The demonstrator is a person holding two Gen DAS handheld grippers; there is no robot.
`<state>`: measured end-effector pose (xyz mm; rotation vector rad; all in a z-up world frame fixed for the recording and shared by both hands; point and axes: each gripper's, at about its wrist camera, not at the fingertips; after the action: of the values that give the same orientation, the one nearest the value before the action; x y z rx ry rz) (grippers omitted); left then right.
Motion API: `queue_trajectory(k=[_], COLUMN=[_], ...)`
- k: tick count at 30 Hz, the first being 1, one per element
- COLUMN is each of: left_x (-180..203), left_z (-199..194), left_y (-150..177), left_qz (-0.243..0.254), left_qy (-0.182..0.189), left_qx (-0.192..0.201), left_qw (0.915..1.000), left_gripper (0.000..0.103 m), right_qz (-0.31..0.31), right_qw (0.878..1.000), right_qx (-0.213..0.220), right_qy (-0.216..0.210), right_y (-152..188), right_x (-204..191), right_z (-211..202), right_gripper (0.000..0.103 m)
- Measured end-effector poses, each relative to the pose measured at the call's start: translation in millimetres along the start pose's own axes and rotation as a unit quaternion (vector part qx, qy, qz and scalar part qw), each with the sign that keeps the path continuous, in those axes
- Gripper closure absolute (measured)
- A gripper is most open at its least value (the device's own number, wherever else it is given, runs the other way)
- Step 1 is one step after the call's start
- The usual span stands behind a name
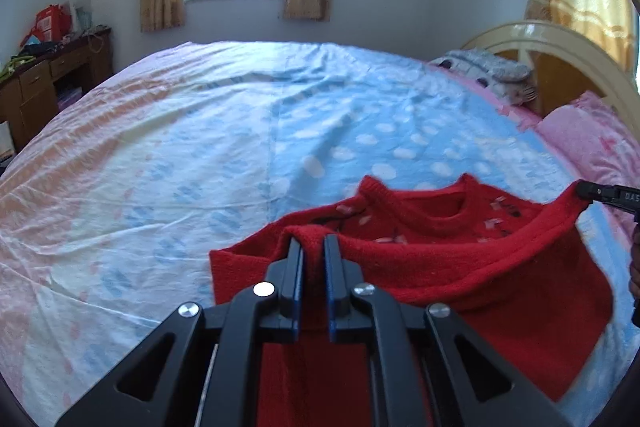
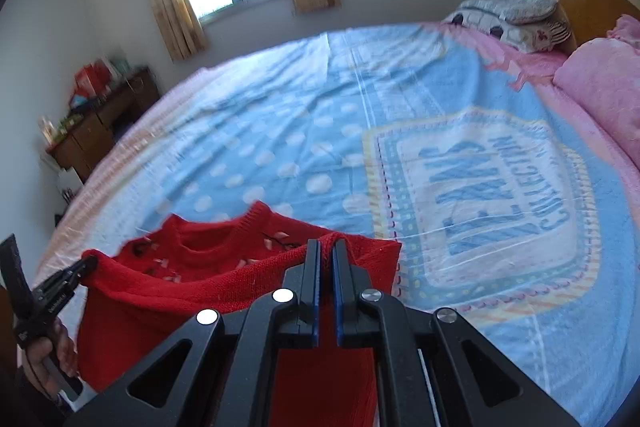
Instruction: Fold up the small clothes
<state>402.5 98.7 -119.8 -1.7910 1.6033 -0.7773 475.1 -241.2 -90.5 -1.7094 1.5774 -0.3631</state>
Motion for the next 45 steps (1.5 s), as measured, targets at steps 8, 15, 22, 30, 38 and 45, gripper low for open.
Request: queue_trajectory(k=[8,15,22,30,38,45], left_x=[-1.2,3.6,9.2,7.5,-20.9,-13.4], left_z=[11.4,-5.3,-31.3,-8.6,-24.9,-34.0], left_y=[9.1,11.4,21.1,14.6,25.7,37.2], left_qz=[0.002,0.011,0.029,0.031,-0.001,0.0], left_qy=[-0.002,-0.024,-0.035,-0.101,-0.109,-0.1], left_qx=[-0.025,0.005,0.038,0.012,0.012,0.01], left_qw=[0.9997,0.9996,0.9983,0.9943,0.994,0.995], left_gripper=[0.087,0.085,0.056,0.035,0.03,0.03], right_qz=[0.012,-0.014,-0.104,-0.111,-0.084,-0.094], right_qw=[0.999,1.0,0.991,0.989,0.995,0.994], right_qx=[-0.021,0.01,-0.078,-0.095,-0.054,-0.063], right_qy=[0.022,0.023,-0.026,0.011,0.01,0.004], right_y=[5.1,15.8,43.7,27.5,29.2,61.6], right_x=[19.6,6.3,-54.2,-81.9,-60.0,-39.2], right_z=[38.1,8.4,5.1,70.8,38.5,15.1], right_gripper=[0.095,0.059,0.059,0.059,0.058,0.058])
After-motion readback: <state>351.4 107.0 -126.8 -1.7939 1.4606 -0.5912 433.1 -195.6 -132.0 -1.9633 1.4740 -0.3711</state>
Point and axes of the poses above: each gripper's, at about its wrist camera, not at the fingertips, and z roughly the way its jaws point, x to its right, y to its underside, and after that the axes turned 7 degrees about -y, right-handed
